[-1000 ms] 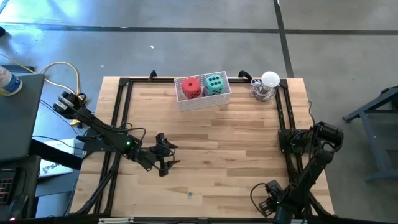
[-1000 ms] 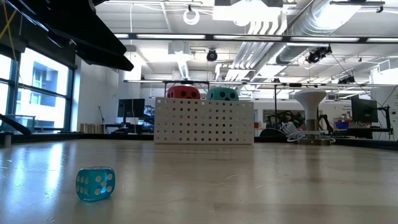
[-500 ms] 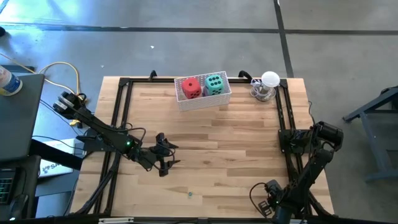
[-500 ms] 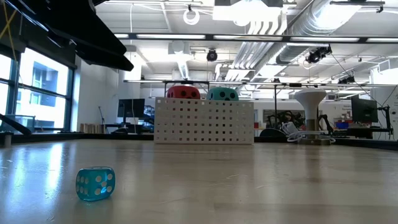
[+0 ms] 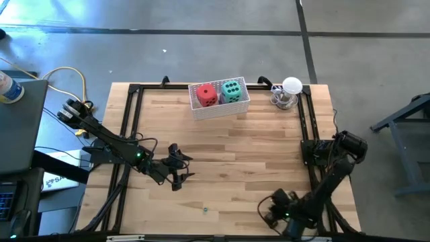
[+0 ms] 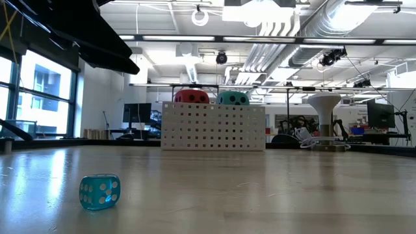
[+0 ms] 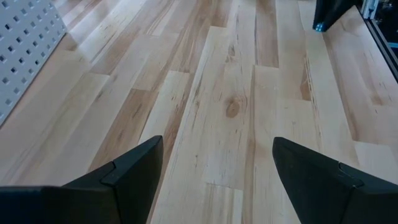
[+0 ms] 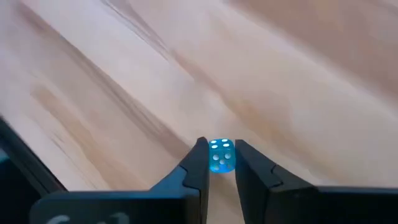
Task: Pick & Place Dice
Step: Put the right small light blue dice into the white bin
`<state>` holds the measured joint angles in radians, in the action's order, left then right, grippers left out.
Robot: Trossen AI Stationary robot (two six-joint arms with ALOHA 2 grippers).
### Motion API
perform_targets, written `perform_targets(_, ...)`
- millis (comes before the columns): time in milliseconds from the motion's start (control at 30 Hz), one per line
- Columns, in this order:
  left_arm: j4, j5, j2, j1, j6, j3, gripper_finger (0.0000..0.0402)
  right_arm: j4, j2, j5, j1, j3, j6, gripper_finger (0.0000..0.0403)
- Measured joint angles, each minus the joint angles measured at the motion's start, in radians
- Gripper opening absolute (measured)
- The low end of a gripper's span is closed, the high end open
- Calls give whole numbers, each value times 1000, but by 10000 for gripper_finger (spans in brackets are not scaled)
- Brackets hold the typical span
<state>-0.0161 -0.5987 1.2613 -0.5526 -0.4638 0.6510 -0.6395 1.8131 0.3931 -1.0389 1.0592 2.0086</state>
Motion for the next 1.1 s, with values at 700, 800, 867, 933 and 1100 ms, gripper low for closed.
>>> perform_targets(700,1,73,0,-96,-87,0,294,726,-91,116,707,3,-1652,39)
perform_targets(800,1,73,0,-122,-87,0,294,729,-117,100,813,2,-1759,39)
perform_targets(867,1,74,0,-134,-87,0,294,739,-119,99,876,3,-1795,39)
perform_targets(933,1,74,0,-146,-97,0,294,745,-116,102,939,2,-1840,39)
perform_targets(1100,1,74,0,-167,-168,0,294,820,-109,107,1078,3,-1906,39)
